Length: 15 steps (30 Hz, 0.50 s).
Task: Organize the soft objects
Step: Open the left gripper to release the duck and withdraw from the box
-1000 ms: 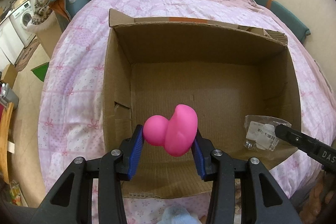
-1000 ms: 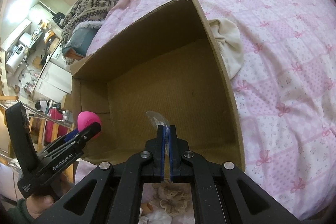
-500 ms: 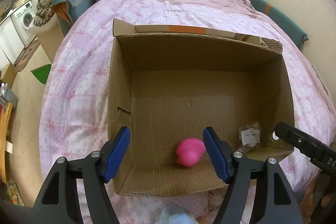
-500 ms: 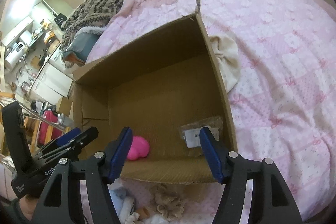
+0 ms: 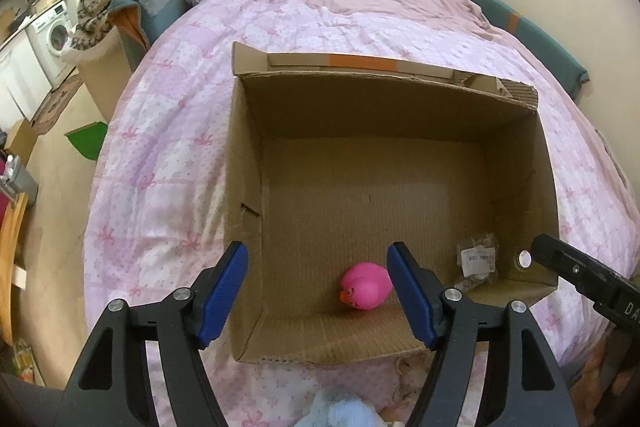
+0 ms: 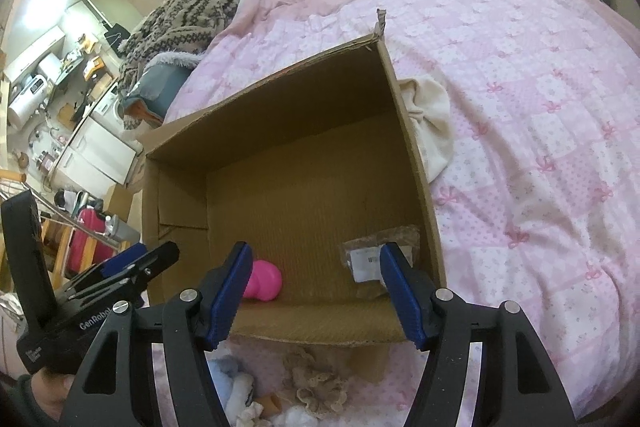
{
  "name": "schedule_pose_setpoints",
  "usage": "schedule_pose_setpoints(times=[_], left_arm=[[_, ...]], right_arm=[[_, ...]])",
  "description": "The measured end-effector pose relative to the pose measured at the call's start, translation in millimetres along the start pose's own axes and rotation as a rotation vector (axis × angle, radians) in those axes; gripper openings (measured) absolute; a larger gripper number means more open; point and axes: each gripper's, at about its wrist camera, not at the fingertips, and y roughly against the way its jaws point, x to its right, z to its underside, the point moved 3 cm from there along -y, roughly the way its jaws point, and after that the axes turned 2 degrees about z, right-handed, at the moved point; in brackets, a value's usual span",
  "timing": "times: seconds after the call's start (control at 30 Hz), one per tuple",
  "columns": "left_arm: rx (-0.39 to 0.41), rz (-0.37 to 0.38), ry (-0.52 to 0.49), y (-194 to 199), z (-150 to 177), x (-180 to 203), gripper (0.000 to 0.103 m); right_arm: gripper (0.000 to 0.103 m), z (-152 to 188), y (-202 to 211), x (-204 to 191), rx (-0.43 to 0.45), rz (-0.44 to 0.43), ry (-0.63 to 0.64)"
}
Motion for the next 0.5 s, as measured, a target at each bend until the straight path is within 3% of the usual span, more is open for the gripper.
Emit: schedule_pose_setpoints(times=[0.5], left_arm=[[0.021, -0.011, 0.012, 38.0, 18.8, -11.1, 0.069]], right_arm=[[0.070, 10.3, 32.0, -3.6, 0.044, 0.011, 0.022]])
